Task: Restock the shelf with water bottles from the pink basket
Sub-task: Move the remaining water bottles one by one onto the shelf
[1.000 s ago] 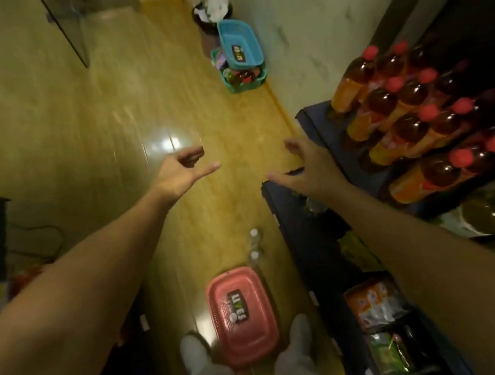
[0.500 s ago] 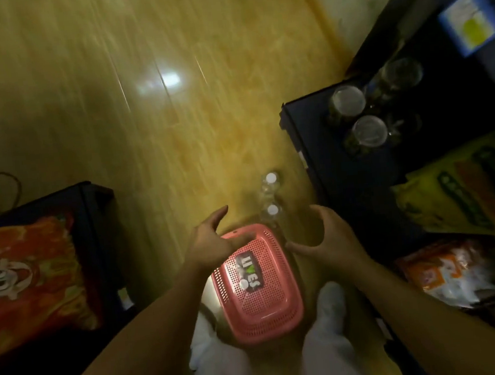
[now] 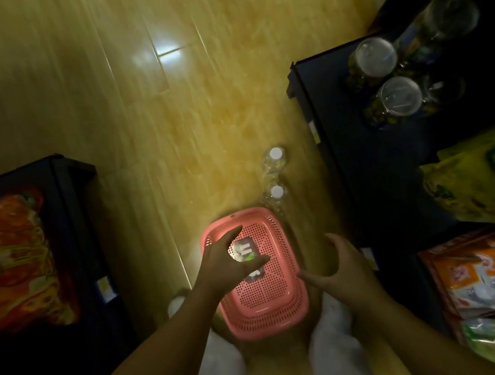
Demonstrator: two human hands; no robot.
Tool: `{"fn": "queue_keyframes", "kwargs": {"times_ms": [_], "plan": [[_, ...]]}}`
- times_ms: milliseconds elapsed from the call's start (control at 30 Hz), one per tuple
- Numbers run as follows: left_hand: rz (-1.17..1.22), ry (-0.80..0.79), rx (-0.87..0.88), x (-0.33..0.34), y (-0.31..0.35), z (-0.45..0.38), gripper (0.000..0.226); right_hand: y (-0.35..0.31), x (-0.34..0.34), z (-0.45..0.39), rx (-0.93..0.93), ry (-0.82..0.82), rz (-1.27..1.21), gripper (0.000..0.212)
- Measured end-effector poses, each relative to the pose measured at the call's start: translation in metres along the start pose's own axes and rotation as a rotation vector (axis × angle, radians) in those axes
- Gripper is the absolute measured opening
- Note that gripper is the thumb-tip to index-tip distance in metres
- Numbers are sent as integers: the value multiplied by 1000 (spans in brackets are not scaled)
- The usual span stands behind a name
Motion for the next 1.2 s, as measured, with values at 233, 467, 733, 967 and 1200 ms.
{"fn": "queue_keyframes", "kwargs": {"times_ms": [233, 467, 733, 967, 1200], "plan": [[12, 35, -5, 0, -1, -10, 106, -8, 2, -14, -21, -49, -29, 115], [-2, 56, -11, 14, 3, -42, 106, 3, 9, -35, -9, -68, -39, 117], [-53, 40, -4, 43, 7, -98, 103, 36, 12, -64, 24, -52, -58, 113], [-36, 22, 104, 53, 31, -142, 101, 61, 8, -89, 69, -79, -78, 117], [-94, 31, 169, 64, 31, -179, 104, 81, 8, -104, 82, -93, -37, 112]]}}
Point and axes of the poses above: each hand's wrist, its own z-axis away from the middle knuckle, its own x-axis out of the palm, y = z × x, the point moved 3 cm from there along -z, towards the middle knuckle, and after that the axes turned 14 degrees about -z, right-handed, at the moved point
